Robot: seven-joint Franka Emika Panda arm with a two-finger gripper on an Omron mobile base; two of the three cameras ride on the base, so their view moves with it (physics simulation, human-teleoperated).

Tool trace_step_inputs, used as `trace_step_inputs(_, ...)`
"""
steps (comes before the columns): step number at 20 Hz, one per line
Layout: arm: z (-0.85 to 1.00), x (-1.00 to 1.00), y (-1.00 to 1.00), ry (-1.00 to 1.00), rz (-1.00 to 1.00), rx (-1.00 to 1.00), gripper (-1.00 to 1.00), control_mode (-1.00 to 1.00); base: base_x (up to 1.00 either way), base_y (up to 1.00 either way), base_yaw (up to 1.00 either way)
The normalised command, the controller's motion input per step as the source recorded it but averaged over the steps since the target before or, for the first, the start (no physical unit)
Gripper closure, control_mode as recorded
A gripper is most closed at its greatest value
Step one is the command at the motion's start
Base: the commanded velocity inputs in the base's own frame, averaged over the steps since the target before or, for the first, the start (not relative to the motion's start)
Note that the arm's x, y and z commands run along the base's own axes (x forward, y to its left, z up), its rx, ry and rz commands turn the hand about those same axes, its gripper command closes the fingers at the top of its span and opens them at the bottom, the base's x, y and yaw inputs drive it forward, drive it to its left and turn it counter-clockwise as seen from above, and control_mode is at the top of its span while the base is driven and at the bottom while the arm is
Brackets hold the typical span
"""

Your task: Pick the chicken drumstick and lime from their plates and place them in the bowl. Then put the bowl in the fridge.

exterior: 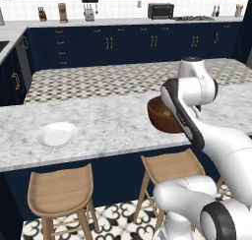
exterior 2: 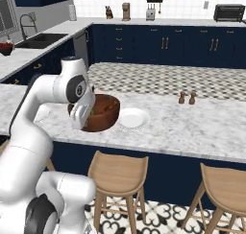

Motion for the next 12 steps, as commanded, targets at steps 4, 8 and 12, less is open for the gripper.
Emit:
trace_step_inputs(4, 0.32, -1.0, 0.06, 0.0, 0.03, 0.08, 1.0, -1.0, 0.0, 0.0, 0.0)
trace_step_inputs(8, 0.16, -1.0, 0.0, -0.01, 0.0, 0.11, 1.0, -1.0, 0.0, 0.0, 0.0)
trace_step_inputs(12, 0.01, -0.88, 0.0, -0.01, 0.0, 0.01, 1.0, -1.0, 0.0, 0.0, 0.0)
